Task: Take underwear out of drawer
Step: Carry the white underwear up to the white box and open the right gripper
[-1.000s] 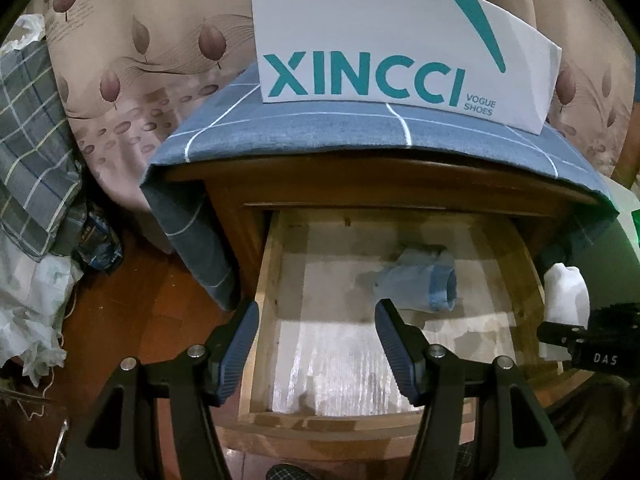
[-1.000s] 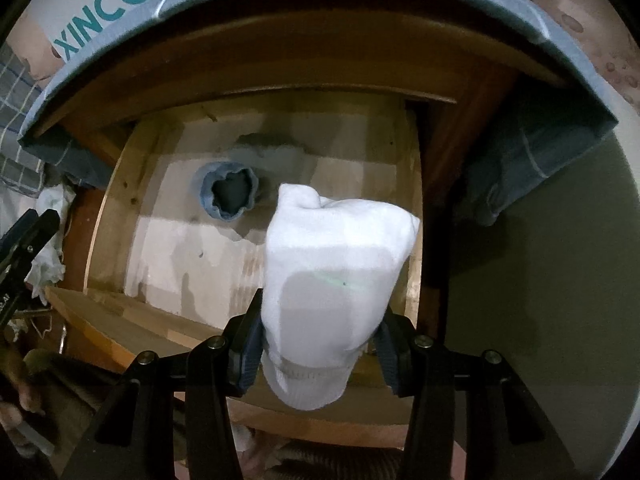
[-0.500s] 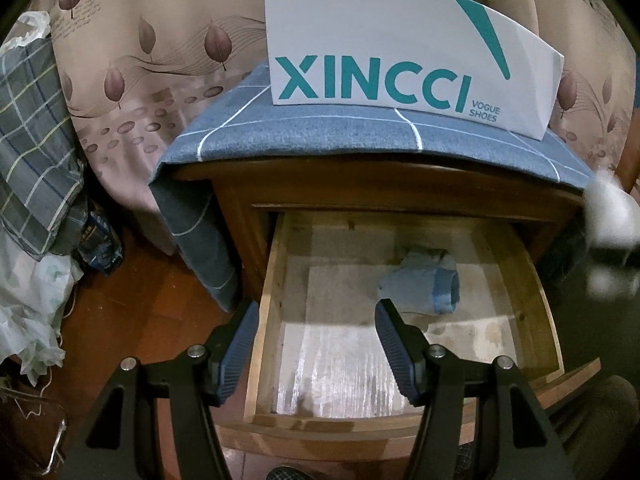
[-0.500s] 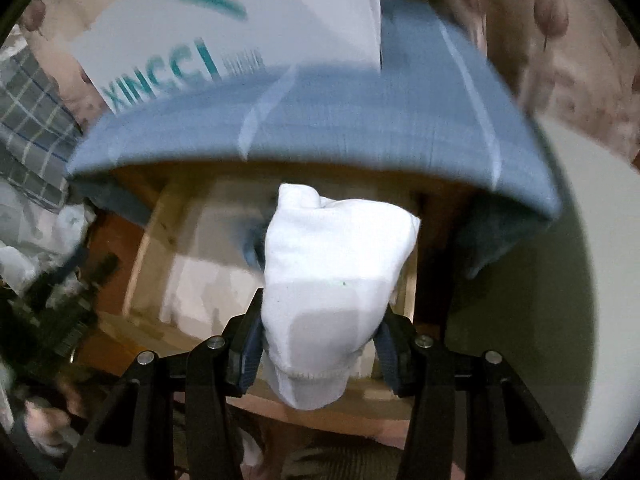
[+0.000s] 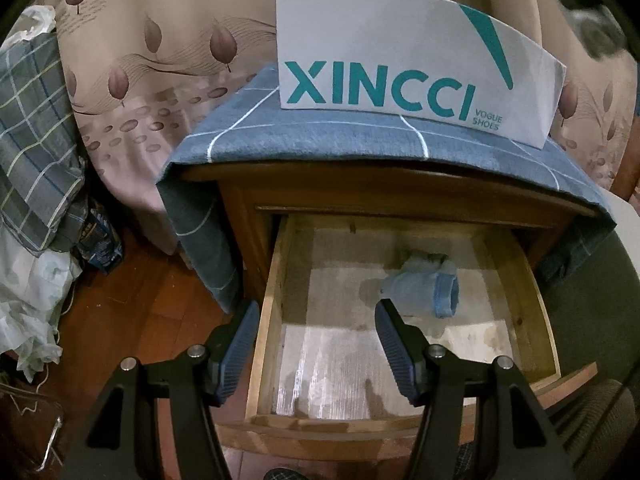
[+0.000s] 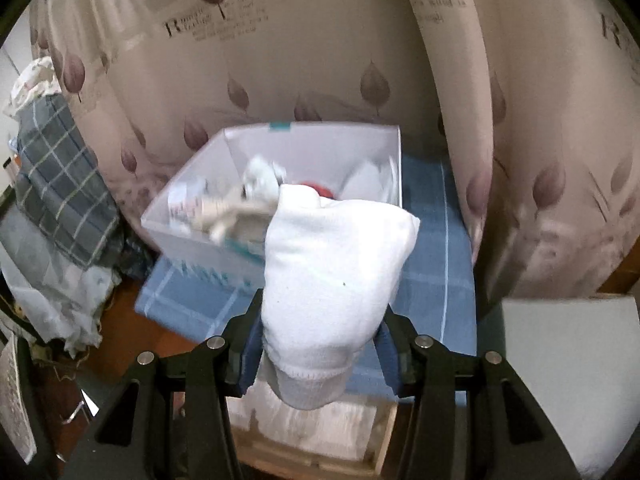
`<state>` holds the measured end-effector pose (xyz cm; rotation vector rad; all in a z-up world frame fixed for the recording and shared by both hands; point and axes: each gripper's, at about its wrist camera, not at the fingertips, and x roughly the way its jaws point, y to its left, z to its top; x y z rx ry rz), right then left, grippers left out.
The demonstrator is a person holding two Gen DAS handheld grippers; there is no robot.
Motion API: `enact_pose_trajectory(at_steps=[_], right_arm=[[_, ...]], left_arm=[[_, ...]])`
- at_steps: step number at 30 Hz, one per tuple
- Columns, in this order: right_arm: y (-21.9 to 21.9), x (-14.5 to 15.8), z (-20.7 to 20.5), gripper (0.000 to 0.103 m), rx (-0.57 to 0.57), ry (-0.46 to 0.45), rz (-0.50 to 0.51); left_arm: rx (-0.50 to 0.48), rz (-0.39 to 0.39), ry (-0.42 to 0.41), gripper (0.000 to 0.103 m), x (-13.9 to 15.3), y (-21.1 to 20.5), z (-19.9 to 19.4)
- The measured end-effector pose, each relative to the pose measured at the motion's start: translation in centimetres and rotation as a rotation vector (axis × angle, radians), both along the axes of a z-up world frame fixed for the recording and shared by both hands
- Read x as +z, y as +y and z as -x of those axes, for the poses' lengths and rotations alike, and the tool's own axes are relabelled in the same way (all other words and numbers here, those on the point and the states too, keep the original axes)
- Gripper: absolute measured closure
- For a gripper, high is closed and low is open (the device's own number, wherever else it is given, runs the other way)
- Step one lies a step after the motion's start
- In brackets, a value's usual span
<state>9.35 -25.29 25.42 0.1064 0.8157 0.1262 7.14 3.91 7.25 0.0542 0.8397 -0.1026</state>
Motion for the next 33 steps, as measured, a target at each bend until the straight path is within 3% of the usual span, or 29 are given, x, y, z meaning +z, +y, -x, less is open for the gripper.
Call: enact_pose_trajectory(at_steps=[8, 16, 25, 30, 33], right_arm=[[1.2, 0.4, -7.0, 0.057, -0.013, 0.022, 0.048], [1.6, -3.3, -11.0, 0.057, -0.028, 0.11, 0.023], [2.3, -5.4, -12.1, 0.052, -0.04, 0.137, 0.074], [2.2, -4.9, -11.8, 0.044, -0.056, 0.111, 0.072], [2.2, -3.8, -10.9, 0.043, -0.049, 0.077, 0.073]], left_arm=[[0.004, 0.005, 0.005, 0.041, -0.1, 0.3, -0.1], [0.016, 0.041, 0.004, 0.041, -0.2, 1.1, -0.3], [0.019, 0.053, 0.013, 0.041, -0.3, 1.6, -0.6], [0.016, 0.057, 0.014, 0.041, -0.3, 1.7, -0.6], [0.017, 0.052, 0.019, 0.041, -0.4, 1.6, -0.7]])
